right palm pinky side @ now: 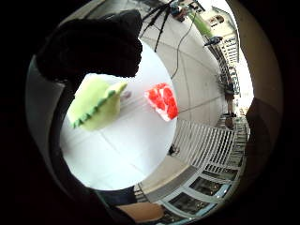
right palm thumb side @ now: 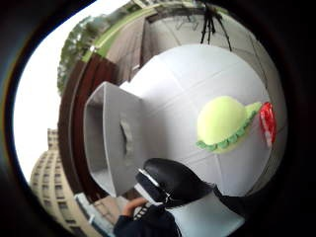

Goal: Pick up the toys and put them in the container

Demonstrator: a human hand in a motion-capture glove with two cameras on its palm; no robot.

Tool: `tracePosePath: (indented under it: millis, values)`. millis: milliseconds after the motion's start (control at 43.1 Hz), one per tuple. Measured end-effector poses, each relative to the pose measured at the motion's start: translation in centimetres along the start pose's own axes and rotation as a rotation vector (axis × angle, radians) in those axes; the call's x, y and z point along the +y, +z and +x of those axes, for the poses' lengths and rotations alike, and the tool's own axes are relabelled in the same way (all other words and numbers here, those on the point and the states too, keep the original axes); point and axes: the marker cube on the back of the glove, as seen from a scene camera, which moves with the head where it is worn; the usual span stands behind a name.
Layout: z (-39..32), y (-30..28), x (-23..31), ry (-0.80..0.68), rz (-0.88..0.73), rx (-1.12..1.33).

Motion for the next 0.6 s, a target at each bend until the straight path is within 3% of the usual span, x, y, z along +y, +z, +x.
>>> tracePosePath:
  millis: [371,603]
  values:
    - [2.2,10.2,0.2,0.037,-0.2,-0.02]
    - [2.4,14.9,1.1,0.042,-0.236,-0.025]
